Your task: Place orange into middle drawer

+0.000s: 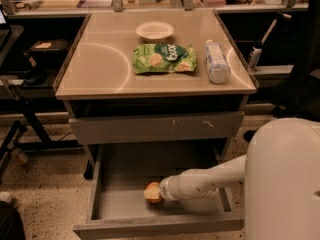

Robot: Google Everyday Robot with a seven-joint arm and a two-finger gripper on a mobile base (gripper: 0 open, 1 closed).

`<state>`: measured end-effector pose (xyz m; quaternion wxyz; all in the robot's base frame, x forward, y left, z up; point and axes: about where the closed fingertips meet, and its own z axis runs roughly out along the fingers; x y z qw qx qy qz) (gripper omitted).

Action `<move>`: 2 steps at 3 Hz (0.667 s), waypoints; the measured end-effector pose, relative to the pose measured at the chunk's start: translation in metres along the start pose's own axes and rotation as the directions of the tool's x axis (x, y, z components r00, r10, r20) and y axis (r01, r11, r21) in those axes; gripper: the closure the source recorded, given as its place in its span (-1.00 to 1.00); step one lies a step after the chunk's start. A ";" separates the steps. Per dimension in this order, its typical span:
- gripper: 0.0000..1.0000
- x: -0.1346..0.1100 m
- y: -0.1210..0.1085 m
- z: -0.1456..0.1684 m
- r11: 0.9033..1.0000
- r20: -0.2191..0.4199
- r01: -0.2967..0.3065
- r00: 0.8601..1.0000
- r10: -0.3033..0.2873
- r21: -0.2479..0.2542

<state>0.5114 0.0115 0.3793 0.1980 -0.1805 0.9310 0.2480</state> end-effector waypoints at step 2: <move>-1.00 0.000 0.000 0.000 1.000 0.000 0.000 1.000 0.000 0.000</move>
Offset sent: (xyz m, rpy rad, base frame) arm 0.0000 0.0000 0.0000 0.0000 0.0000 0.0000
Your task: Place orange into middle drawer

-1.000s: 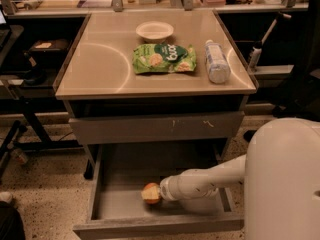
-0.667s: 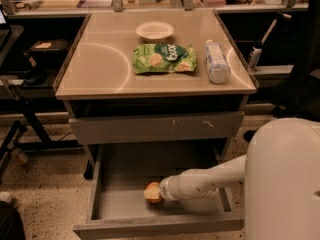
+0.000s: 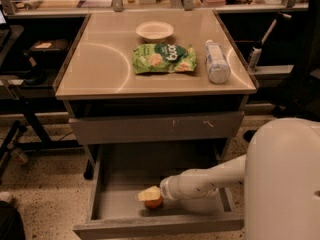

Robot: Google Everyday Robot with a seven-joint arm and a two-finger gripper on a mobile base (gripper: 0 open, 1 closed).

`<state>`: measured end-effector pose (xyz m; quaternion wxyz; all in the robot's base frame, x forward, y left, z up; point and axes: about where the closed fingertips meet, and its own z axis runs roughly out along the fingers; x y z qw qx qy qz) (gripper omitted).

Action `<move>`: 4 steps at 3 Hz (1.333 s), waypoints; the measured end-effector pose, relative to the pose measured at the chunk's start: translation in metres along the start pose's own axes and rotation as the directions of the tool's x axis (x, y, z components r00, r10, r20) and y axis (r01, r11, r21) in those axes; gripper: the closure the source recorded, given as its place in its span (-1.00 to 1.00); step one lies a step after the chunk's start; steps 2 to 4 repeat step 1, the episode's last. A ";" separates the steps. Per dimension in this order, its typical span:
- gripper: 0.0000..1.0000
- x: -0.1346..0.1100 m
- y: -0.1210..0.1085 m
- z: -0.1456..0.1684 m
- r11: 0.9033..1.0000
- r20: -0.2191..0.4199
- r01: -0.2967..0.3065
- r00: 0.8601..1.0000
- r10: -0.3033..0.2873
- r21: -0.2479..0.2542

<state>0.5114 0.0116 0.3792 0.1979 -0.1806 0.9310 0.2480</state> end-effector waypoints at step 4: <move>-1.00 0.000 0.000 0.000 1.000 0.000 0.000 1.000 0.000 0.000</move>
Offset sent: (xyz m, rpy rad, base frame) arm 0.0000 0.0000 0.0000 0.0000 0.0000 0.0000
